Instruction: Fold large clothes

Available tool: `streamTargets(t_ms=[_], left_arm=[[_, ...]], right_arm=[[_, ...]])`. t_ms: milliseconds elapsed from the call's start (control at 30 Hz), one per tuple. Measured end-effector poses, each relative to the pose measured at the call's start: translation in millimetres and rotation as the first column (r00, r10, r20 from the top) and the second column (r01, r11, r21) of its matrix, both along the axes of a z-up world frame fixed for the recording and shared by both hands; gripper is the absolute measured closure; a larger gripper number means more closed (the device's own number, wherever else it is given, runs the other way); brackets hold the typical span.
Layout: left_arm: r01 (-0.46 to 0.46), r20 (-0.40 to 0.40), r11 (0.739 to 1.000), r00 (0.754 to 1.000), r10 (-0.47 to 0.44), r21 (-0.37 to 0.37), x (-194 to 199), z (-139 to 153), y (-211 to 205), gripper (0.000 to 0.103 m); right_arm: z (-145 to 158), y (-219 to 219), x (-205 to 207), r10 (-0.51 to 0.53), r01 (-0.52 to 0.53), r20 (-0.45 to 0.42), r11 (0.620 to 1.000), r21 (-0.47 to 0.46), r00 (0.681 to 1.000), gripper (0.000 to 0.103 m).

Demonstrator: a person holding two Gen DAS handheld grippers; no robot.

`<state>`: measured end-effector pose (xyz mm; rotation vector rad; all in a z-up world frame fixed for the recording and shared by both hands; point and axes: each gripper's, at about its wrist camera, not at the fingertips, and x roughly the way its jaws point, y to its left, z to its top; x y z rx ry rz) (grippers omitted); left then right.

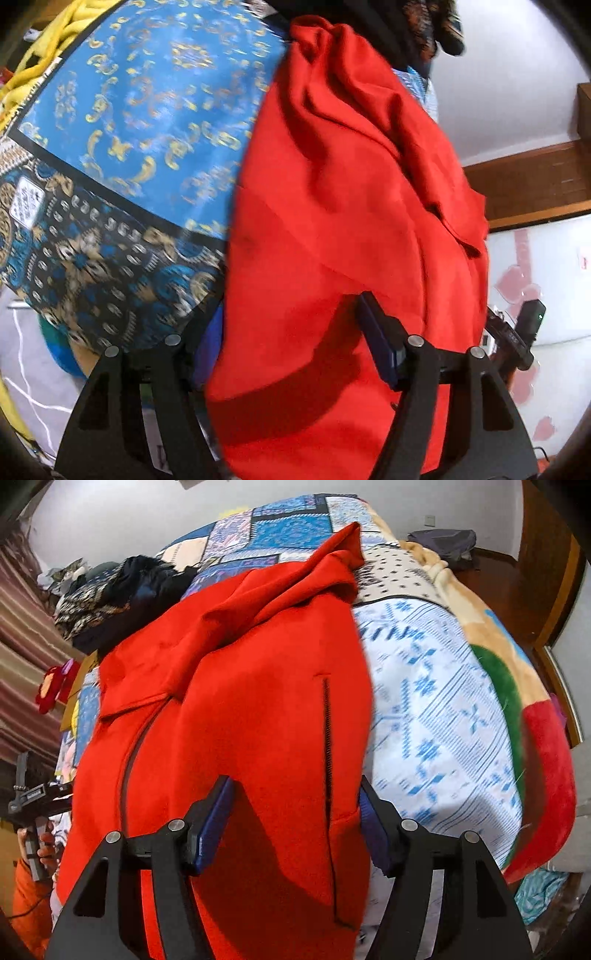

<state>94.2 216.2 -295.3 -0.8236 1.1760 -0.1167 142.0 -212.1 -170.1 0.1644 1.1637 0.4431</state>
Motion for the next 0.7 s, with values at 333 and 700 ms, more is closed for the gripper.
streamTargets(t_ms=[333,700], left_arm=[[0.115,0.146,0.987,0.981,-0.131,0.110,22,56,-46,0.097],[-0.056,0.335,0.945,0.940,-0.058,0.321,96,129,-20,0.100]], right_arm=[[31,20,1,0.062,-0.068,0.058,0.991,0.112,0.996,0.094],[69,18,59,-0.052,0.029,0.247,0.995,0.096,0.968,0.094]])
